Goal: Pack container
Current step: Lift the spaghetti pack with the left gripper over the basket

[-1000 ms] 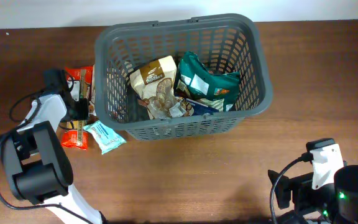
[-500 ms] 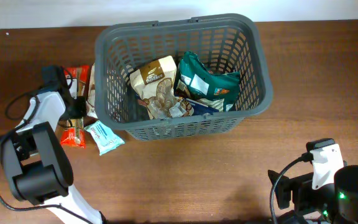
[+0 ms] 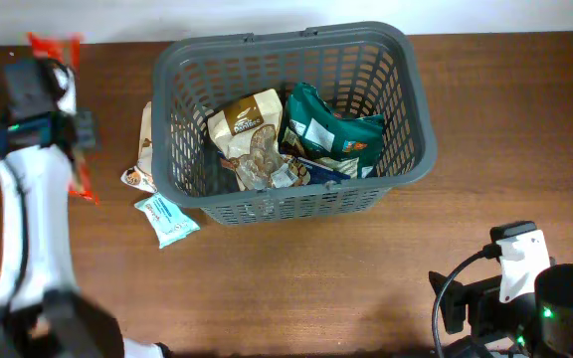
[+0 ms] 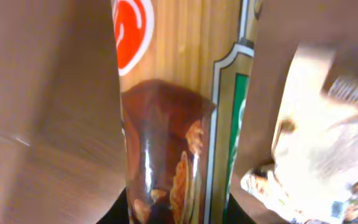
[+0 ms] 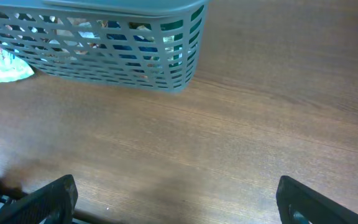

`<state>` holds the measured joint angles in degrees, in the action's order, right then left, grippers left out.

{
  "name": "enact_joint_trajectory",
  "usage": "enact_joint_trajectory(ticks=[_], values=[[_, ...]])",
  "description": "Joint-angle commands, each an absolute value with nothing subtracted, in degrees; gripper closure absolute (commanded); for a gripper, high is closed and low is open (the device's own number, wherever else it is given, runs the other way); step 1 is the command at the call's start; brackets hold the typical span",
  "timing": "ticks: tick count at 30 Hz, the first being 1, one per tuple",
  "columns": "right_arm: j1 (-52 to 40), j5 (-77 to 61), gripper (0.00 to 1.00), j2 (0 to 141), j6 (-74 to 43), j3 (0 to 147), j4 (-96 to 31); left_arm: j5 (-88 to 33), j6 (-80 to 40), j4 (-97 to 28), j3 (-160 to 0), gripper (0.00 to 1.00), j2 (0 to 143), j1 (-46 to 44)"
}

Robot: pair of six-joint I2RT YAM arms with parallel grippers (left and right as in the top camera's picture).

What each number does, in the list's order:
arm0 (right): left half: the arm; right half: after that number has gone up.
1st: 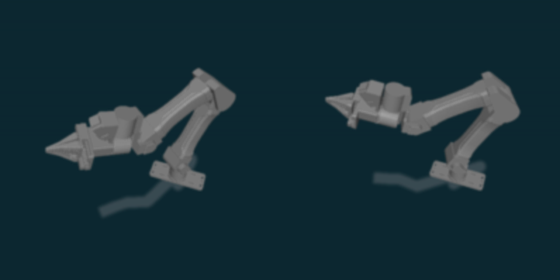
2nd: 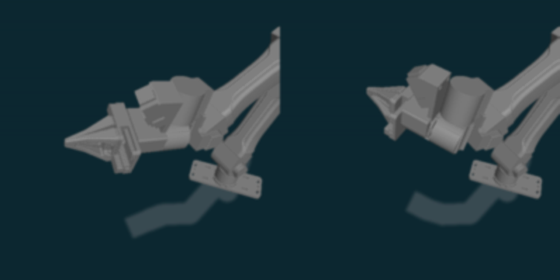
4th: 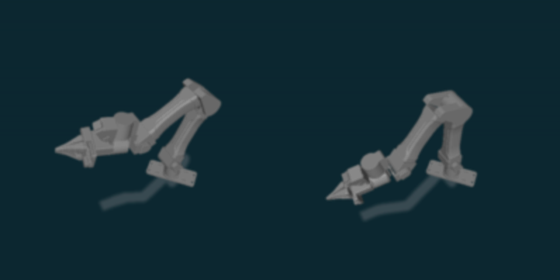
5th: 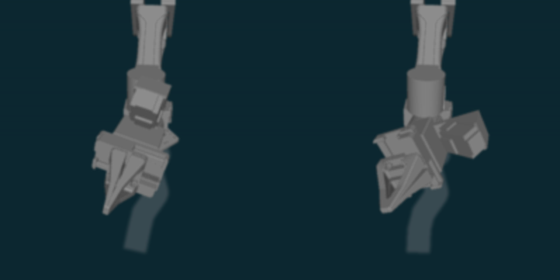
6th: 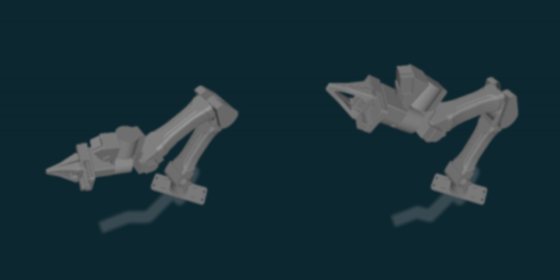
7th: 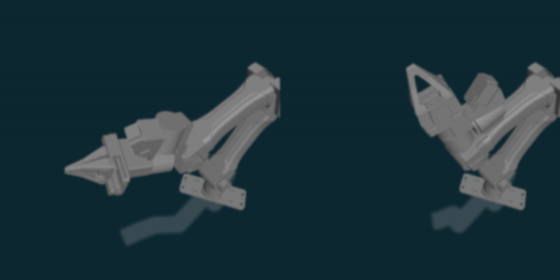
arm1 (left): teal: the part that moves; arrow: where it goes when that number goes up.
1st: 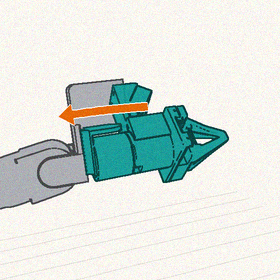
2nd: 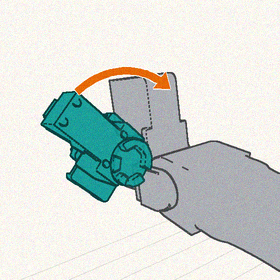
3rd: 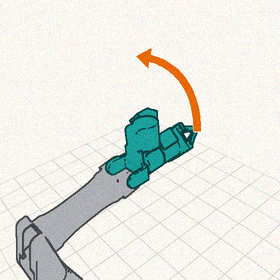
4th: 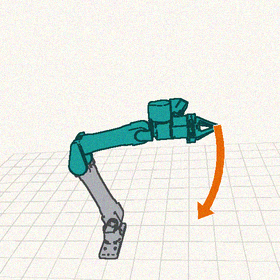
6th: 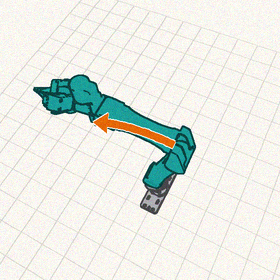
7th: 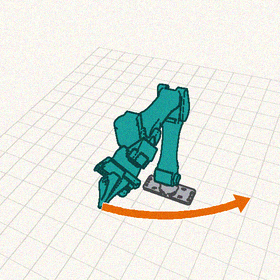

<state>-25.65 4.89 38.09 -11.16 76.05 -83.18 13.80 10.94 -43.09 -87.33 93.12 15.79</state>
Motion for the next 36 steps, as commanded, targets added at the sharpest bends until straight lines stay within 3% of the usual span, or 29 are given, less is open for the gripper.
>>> enact_joint_trajectory(ticks=[1, 7, 13, 26, 36], values=[[-25.85, 4.75, 0.01, 37.98, -11.46, 75.77, -83.20, 11.53, 18.92, -42.11, -92.12, 0.98, 85.14, 12.97], [-25.85, 4.73, 0.01, 37.95, -11.46, 75.77, -83.20, 9.82, 37.98, -41.98, -94.80, 0.98, 80.27, 1.83], [-25.85, 4.75, 0.01, 37.95, -11.46, 75.77, -83.20, 4.51, 49.50, -40.66, -94.94, 0.98, 80.40, -8.19], [-25.85, 4.75, 0.01, 37.95, -11.46, 75.77, -83.20, -8.64, 52.97, -44.64, -94.94, 0.98, 83.81, -19.73], [-25.85, 4.75, 0.01, 37.98, -11.46, 75.77, -83.20, -12.27, 46.59, -51.18, -94.94, 0.98, 87.02, -22.50]])
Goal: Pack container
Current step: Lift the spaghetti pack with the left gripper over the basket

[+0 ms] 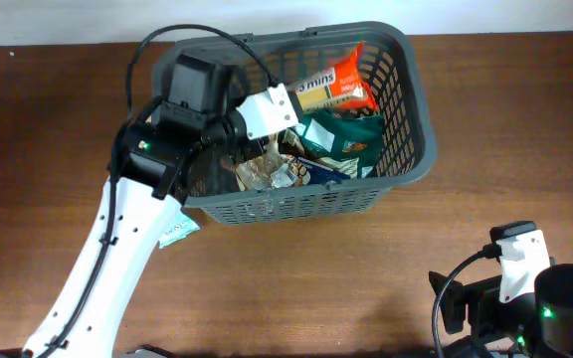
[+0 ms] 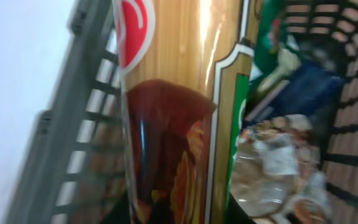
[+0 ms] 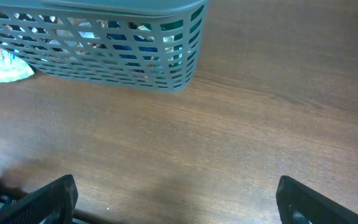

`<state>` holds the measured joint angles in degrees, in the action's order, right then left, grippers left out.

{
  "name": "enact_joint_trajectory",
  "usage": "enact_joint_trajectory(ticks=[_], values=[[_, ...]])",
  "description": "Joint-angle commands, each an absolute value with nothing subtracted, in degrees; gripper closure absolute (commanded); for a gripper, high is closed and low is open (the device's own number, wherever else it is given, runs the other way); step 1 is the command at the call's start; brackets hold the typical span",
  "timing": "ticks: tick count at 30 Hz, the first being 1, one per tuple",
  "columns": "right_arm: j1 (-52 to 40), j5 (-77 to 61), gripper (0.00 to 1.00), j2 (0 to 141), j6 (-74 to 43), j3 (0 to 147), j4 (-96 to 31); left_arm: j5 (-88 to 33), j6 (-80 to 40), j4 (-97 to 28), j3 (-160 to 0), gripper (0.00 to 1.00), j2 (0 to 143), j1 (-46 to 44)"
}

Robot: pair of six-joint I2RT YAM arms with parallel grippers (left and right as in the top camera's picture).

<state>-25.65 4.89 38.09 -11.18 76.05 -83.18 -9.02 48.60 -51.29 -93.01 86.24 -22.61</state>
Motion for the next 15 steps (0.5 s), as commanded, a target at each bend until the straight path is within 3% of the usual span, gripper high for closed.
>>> enact_joint_trajectory(ticks=[1, 15], values=[[-25.85, 4.75, 0.01, 37.98, -11.46, 75.77, -83.20, -12.27, 46.61, -51.88, -94.94, 0.99, 87.79, -22.50], [-25.85, 4.75, 0.01, 37.95, -11.46, 75.77, -83.20, -12.25, 49.80, -57.95, -95.04, 0.98, 92.66, -22.61]])
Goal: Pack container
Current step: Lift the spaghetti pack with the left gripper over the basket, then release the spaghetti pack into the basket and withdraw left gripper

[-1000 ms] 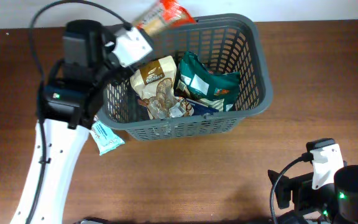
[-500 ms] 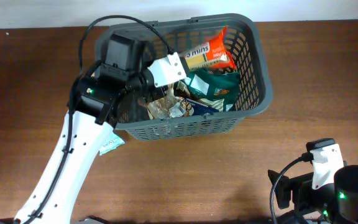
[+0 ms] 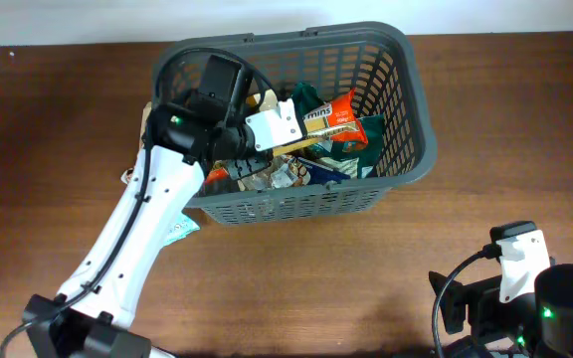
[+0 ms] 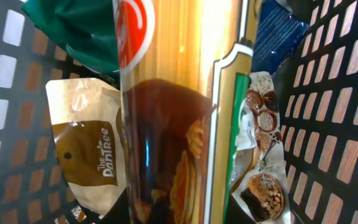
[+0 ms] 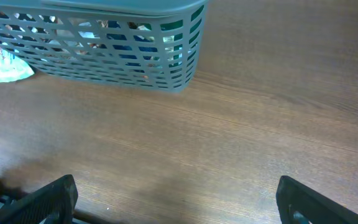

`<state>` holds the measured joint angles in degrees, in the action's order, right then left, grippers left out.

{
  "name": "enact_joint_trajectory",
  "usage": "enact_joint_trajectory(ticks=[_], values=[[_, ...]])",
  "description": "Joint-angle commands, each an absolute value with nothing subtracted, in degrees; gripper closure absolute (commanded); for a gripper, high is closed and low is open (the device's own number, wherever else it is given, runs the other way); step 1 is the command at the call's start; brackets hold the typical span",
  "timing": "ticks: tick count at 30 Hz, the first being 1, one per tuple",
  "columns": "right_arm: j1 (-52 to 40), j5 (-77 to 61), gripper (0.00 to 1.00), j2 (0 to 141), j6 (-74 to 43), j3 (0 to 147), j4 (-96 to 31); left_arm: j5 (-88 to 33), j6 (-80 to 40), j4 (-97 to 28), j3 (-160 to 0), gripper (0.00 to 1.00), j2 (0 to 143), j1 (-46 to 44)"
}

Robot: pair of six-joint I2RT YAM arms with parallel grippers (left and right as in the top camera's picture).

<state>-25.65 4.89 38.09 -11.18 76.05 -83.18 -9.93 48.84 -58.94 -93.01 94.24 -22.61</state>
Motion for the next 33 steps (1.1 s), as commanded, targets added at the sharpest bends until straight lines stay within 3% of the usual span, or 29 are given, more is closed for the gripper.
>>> enact_joint_trajectory(ticks=[1, 2, 3, 10, 16, 20, 25, 33], values=[[-25.85, 4.75, 0.01, 37.95, -11.46, 75.77, -83.20, -12.25, 49.78, -57.93, -95.04, 0.98, 92.66, -22.61], [-25.85, 4.75, 0.01, 37.95, -11.46, 75.77, -83.20, -12.25, 49.56, -57.91, -95.35, 0.76, 92.66, -22.63], [-25.85, 4.75, 0.01, 37.95, -11.46, 75.77, -83.20, -12.25, 48.66, -57.95, -96.07, 0.01, 92.62, -22.63], [-25.85, 4.73, 0.01, 37.98, -11.46, 75.77, -83.20, -6.42, 36.86, -57.06, -109.97, 0.01, 88.95, -21.52], [-25.85, 4.75, 0.01, 37.95, -11.46, 75.77, -83.20, 6.09, 22.09, -57.41, -114.54, 0.01, 83.59, -10.76], [-25.85, 4.75, 0.01, 37.95, -11.46, 75.77, -83.20, 4.60, 15.00, -59.61, -114.48, 0.01, 80.99, 3.16], [-25.85, 4.75, 0.01, 37.95, -11.46, 75.77, -83.20, -1.41, 14.81, -62.41, -111.63, 0.01, 82.30, 18.79], [-25.85, 4.73, 0.01, 37.98, -11.46, 75.77, -83.20, -19.55, 14.81, -50.09, -92.23, 0.01, 85.84, 29.61]])
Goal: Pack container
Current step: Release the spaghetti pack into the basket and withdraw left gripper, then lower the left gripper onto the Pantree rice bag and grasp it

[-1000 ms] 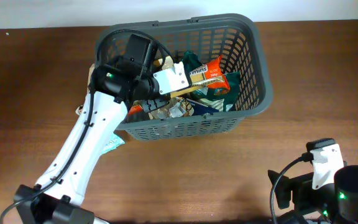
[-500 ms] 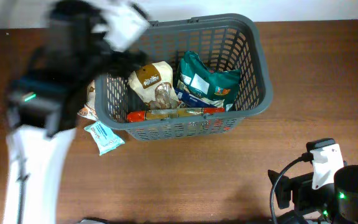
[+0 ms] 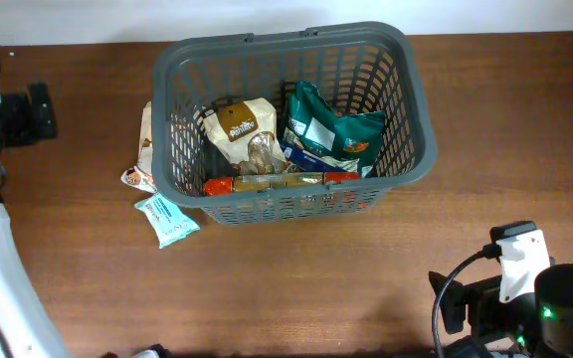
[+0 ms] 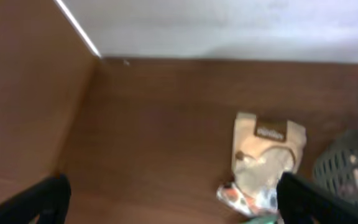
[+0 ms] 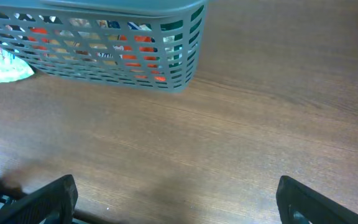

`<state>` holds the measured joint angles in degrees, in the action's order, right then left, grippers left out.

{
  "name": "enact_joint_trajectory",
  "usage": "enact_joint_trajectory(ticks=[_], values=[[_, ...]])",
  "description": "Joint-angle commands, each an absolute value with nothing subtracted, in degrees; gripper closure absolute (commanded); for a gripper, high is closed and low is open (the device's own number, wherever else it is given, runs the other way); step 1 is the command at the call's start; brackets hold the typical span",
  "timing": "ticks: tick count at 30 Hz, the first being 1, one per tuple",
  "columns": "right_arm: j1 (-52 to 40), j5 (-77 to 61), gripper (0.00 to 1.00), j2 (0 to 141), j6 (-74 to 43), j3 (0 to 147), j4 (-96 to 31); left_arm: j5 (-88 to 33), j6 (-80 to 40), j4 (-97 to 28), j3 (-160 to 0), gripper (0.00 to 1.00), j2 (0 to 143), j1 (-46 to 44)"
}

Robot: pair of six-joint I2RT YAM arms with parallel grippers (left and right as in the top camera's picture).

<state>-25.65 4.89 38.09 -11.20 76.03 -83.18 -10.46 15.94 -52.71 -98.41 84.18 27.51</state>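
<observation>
The grey basket (image 3: 416, 109) holds a beige snack bag (image 3: 239, 124), a green bag (image 3: 321, 124) and a long red-and-yellow spaghetti pack (image 3: 282, 182) lying flat along its front wall. My left gripper (image 4: 173, 202) is open and empty over the table at the far left, well apart from the basket. A beige bag (image 4: 263, 149) and a pale blue packet (image 3: 167, 219) lie on the table outside the basket's left wall. My right gripper (image 5: 176, 202) stands open and empty near the table's front right, facing the basket (image 5: 104, 43).
The left arm is at the table's far left edge. The right arm's base (image 3: 525, 293) sits at the front right corner. A white wall (image 4: 229, 25) borders the table's back edge.
My left gripper has let go of the spaghetti pack, which now lies along the basket's front wall. The gripper has moved out of the basket to the far left and stands open.
My left gripper held the spaghetti pack at the table's far left. Then it carried the pack over the basket's back, then lower inside the basket. Now the pack rests in the basket and the gripper is open at the far left. The right arm stayed still.
</observation>
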Motion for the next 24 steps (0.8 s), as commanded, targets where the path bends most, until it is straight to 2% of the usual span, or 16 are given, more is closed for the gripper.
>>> enact_joint_trajectory(ticks=[1, 10, 24], values=[[-25.85, 4.75, 0.01, 37.95, -11.46, 75.77, -83.20, -20.40, 14.81, -47.77, -89.54, 0.01, 86.15, 30.20], [-25.85, 4.73, 0.01, 37.95, -11.46, 75.77, -83.20, -33.26, 15.03, -29.80, -71.90, 0.01, 94.35, 31.24], [-25.85, 4.73, 0.01, 37.95, -11.46, 75.77, -83.20, -32.73, 17.63, -25.26, -71.33, 0.01, 111.85, 23.18]])
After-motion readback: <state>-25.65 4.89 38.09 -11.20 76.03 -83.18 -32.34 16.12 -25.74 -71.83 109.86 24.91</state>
